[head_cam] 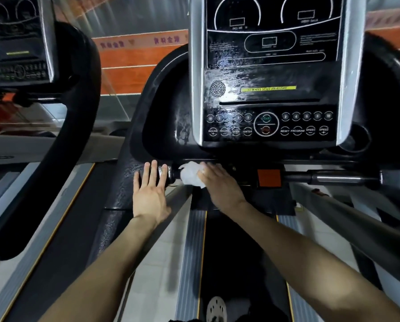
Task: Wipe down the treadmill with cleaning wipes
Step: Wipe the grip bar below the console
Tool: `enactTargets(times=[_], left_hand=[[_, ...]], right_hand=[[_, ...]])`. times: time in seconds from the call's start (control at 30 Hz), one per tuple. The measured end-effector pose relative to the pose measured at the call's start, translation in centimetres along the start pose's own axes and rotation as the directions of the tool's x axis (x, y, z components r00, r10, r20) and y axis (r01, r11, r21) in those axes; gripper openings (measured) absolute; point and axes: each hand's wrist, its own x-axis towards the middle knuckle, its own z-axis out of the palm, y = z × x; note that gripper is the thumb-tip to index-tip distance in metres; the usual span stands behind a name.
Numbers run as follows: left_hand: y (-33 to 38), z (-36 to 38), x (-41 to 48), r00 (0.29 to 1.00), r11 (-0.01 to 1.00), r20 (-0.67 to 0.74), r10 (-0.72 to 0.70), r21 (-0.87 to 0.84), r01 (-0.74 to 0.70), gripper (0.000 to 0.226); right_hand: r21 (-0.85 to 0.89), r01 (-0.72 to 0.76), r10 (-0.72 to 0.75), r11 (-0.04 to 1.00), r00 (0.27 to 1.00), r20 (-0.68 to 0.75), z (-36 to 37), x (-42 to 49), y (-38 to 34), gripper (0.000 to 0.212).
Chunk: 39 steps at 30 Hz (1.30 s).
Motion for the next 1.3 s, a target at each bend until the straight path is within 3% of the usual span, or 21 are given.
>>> enactTargets(times=[0.13, 0.2, 0.27, 0.37, 0.47, 0.53, 0.63, 0.7, 0.8, 1.07, 1.17, 1.3], left_hand=[[0.7, -0.2, 0.2, 0.999, 0.999, 0.021, -0.031, 0.01, 0.031, 0.128], [0.7, -0.2, 0.5, 0.997, 0.998, 0.037, -0.066, -0.001, 0.066, 0.128], [0.8, -0.8, 0.6, 0.991, 0.996, 0.093, -0.091, -0.013, 0.093, 0.126], [1.2, -2.8, 0.7, 0.972, 0.985, 0.201, -0.118, -0.101, 0.14, 0.118], [3.3, -4.4, 0.4, 0.975, 0.951, 0.178, -0.137, -0.251, 0.179, 0.1], [5.9, -4.7, -0.3, 0.987, 0.931, 0.114, -0.114, -0.333, 0.147, 0.09], [10.5, -4.7, -2.0, 0.997, 0.92, 0.061, -0.038, -0.386, 0.059, 0.091], [13.1, -4.3, -2.4, 0.997, 0.918, 0.079, 0.007, -0.396, 0.025, 0.098], [15.3, -3.6, -2.4, 0.99, 0.9, 0.136, -0.038, -0.426, 0.093, 0.108], [17.6, -3.3, -2.2, 0.971, 0.868, 0.208, -0.115, -0.454, 0.2, 0.118], [18.4, -3.6, -2.4, 0.962, 0.849, 0.236, -0.138, -0.471, 0.238, 0.124], [18.1, -3.4, -2.3, 0.969, 0.86, 0.209, -0.13, -0.463, 0.215, 0.128]], right_hand=[[0.0, -0.077, 0.077, 0.997, 0.997, 0.018, -0.4, -0.5, 0.5, 0.06], [0.038, 0.052, -0.055, 0.998, 0.996, 0.076, 0.0, 1.1, -2.0, 0.058], [-0.045, 0.182, -0.174, 0.982, 0.974, 0.143, -0.8, 1.5, -2.9, 0.062], [-0.013, 0.145, -0.14, 0.989, 0.969, 0.202, -1.9, -0.5, -0.3, 0.059], [0.102, 0.177, -0.195, 0.979, 0.96, 0.203, -3.3, -3.6, 3.1, 0.054], [0.274, 0.138, -0.177, 0.952, 0.977, 0.122, -5.5, -5.4, 5.2, 0.057], [0.364, 0.118, -0.019, 0.924, 0.964, -0.266, -7.4, -6.0, 9.3, 0.059], [0.412, 0.044, 0.057, 0.91, 0.972, -0.229, -7.6, -6.0, 11.9, 0.06], [0.393, 0.014, 0.037, 0.919, 0.992, -0.123, -5.7, -7.8, 14.4, 0.059], [0.402, -0.001, 0.054, 0.915, 0.991, -0.122, -4.9, -8.4, 14.6, 0.05], [0.367, 0.075, -0.032, 0.927, 0.992, -0.122, -5.2, -8.2, 14.2, 0.052], [0.39, 0.166, -0.102, 0.906, 0.978, -0.18, -5.5, -13.5, 17.1, 0.039]])
